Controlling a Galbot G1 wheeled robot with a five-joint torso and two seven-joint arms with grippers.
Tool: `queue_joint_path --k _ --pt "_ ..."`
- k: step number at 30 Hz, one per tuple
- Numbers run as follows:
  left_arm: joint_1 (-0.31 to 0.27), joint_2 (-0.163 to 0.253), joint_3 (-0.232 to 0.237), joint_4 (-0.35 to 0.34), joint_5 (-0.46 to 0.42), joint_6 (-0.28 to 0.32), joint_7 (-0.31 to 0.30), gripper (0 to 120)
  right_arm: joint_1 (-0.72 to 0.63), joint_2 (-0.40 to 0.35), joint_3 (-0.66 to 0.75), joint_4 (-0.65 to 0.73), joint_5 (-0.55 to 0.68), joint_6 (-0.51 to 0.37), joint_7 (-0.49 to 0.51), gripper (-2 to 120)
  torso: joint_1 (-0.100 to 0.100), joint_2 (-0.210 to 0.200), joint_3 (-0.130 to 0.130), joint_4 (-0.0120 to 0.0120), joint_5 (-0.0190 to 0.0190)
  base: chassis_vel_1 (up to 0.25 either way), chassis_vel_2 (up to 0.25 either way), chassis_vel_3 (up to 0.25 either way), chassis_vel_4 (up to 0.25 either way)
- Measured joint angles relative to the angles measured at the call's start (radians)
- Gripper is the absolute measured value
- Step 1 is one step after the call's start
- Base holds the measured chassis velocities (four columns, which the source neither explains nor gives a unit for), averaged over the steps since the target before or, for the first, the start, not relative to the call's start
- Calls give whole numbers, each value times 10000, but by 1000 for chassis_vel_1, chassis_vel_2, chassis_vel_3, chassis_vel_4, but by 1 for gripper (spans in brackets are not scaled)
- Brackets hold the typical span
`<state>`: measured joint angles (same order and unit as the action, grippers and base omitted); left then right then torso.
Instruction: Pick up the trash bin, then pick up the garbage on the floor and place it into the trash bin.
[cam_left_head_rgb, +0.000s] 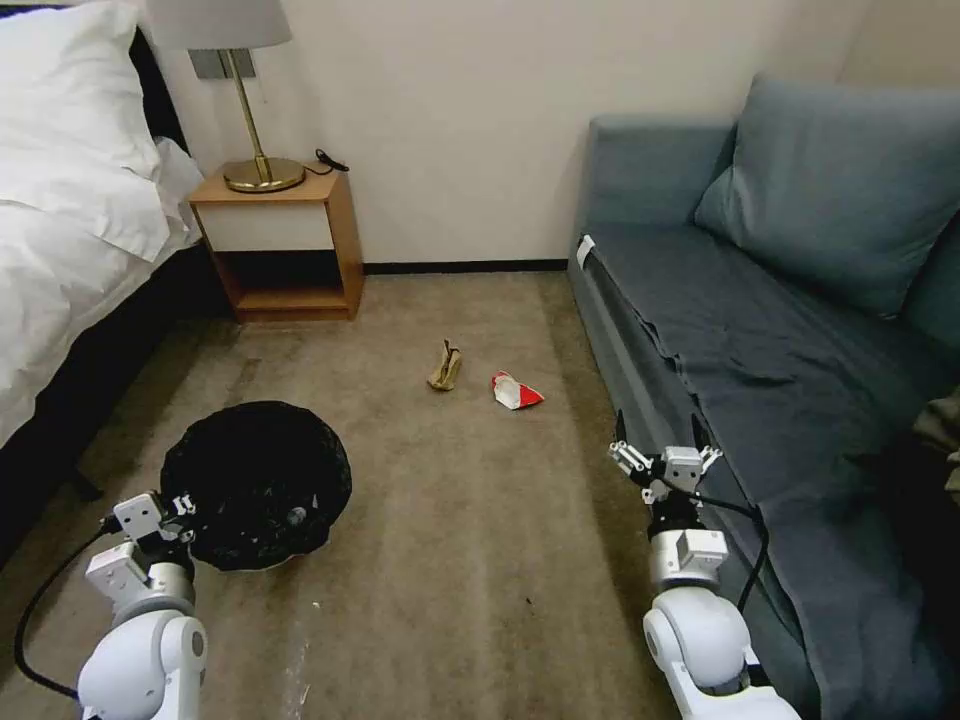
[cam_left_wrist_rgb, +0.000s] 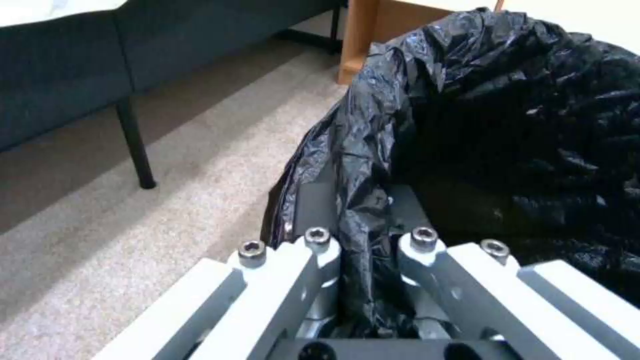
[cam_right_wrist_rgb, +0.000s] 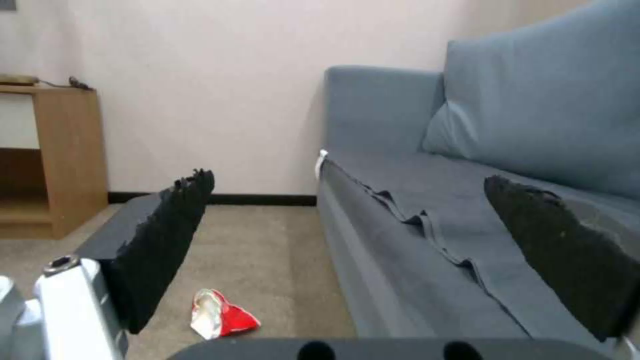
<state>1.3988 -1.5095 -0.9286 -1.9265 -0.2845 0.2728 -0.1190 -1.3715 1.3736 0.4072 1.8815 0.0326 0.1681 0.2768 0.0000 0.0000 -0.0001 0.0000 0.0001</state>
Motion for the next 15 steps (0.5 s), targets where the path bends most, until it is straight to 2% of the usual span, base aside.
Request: queue_joint_path --k 15 --pt "87 -12 16 93 82 -79 10 5 79 52 11 -265 -43 196 -139 100 0 0 0 0 0 0 0 0 0"
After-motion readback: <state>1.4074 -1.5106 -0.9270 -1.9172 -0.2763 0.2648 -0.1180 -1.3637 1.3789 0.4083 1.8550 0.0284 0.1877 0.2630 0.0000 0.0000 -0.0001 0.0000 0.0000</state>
